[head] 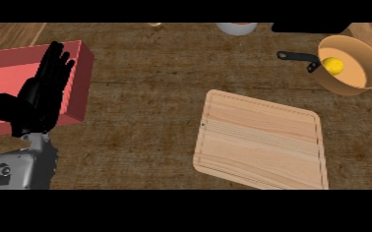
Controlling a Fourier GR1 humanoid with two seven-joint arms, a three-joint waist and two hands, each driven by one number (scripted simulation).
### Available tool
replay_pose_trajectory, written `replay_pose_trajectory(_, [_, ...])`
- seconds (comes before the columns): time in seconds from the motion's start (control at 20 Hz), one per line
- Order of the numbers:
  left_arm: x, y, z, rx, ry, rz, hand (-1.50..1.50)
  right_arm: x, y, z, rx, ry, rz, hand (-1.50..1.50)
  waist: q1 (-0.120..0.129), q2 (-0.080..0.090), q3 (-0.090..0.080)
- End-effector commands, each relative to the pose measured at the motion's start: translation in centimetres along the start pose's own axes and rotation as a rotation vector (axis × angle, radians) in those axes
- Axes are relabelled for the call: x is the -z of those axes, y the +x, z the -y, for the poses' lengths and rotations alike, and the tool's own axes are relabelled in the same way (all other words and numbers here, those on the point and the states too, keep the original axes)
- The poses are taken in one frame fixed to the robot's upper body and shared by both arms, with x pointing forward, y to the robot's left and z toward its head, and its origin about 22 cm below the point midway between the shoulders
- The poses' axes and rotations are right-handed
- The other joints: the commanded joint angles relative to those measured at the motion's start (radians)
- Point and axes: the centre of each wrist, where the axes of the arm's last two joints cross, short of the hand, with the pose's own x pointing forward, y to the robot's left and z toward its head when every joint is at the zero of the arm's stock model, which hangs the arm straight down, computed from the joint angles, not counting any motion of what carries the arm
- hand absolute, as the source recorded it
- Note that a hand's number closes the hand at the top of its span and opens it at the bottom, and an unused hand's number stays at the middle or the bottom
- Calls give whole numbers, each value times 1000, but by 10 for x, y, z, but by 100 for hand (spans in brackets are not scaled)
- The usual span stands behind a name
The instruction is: Pick the lemon from the cutting board and place it in the pot
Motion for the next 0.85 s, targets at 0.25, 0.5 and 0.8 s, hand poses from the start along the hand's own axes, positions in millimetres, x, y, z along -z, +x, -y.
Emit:
replay_pose_trajectory(0.25, [1, 11, 2, -9, -6, 12, 0, -26, -16, 80, 20, 17, 19, -150, 1, 1, 2])
replay_pose_trajectory(0.5, [3, 3, 7, 13, -2, 3, 0, -34, -16, 103, 21, 40, 0, -150, -9, -3, 1])
replay_pose_trajectory(0.8, [6, -5, 0, 5, 10, -19, 0, -37, -13, 117, 12, 62, 2, -150, -5, 0, 2])
